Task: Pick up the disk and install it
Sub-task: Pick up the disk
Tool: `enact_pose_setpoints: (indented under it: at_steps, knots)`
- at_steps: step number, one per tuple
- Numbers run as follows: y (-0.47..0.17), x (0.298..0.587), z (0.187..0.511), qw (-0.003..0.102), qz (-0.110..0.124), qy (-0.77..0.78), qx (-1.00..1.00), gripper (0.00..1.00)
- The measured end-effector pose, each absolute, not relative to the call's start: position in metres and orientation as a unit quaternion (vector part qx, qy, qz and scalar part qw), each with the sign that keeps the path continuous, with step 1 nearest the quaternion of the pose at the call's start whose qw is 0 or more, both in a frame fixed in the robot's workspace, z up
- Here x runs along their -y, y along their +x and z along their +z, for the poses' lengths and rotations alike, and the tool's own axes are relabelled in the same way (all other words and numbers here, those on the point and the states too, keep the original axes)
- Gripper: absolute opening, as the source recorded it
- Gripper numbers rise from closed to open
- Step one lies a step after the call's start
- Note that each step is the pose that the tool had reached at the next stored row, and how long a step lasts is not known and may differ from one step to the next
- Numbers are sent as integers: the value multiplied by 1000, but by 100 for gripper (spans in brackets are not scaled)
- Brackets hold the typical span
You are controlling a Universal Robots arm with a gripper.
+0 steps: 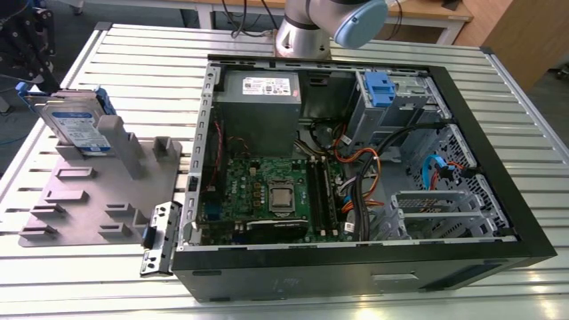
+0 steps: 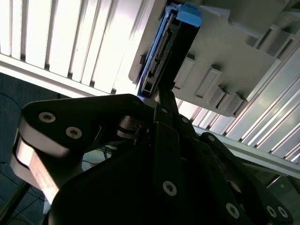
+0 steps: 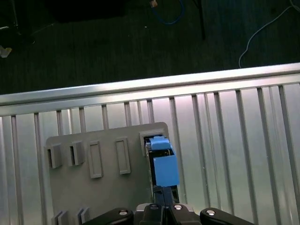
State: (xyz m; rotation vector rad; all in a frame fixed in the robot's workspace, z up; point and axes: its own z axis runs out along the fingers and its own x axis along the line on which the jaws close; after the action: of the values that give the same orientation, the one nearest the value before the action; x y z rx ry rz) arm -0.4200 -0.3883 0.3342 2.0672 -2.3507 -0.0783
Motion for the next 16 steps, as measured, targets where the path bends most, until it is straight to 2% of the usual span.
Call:
enact_pose_setpoints:
  at_steps: [16]
  knots:
    - [-405, 388, 333, 6, -25, 668, 744, 11]
